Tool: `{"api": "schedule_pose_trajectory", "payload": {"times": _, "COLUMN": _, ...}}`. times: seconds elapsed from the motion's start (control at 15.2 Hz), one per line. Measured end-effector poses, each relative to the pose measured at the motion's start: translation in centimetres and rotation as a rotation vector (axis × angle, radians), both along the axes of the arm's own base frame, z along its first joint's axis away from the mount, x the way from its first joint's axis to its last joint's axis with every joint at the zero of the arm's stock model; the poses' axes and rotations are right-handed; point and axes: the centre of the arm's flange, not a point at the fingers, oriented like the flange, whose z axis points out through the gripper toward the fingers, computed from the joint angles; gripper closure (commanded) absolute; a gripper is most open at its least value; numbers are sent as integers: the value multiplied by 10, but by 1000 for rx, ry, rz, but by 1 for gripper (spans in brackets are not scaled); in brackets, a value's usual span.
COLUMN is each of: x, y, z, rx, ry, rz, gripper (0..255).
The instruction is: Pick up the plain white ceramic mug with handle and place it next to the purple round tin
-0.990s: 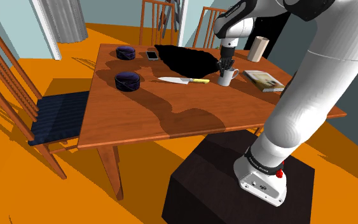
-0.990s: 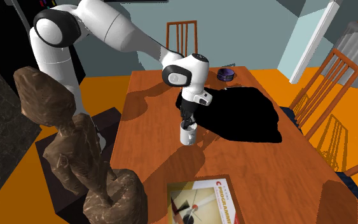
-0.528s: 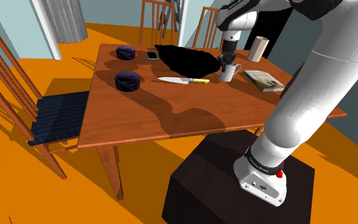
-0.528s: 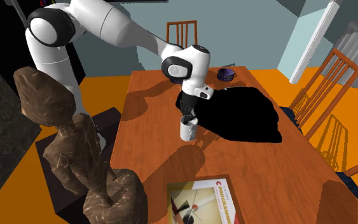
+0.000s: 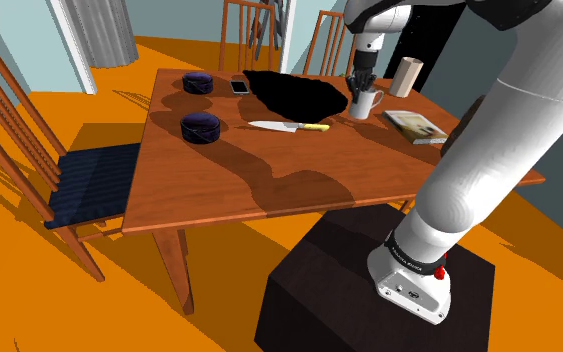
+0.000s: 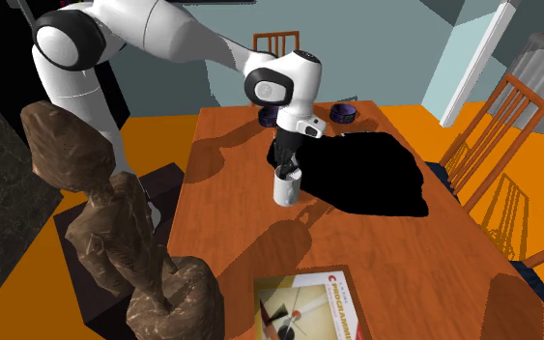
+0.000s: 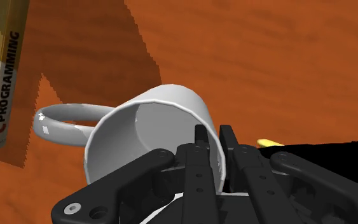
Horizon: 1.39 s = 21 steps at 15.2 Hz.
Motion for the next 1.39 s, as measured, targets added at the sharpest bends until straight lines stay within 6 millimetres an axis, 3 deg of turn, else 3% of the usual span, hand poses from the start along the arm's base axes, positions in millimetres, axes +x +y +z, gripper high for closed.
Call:
{"api": "schedule_pose_trajectory", "payload": {"times": 1.25, "x": -1, "y": 0, "z": 99, "rx": 0, "ry": 0, "rz": 0, "gripper": 255}}
{"api": "schedule_pose_trajectory", "payload": {"times": 1.39, "x": 4, "y": 15, "z": 101, "rx": 0, "ry": 0, "rz": 1, "gripper": 255}}
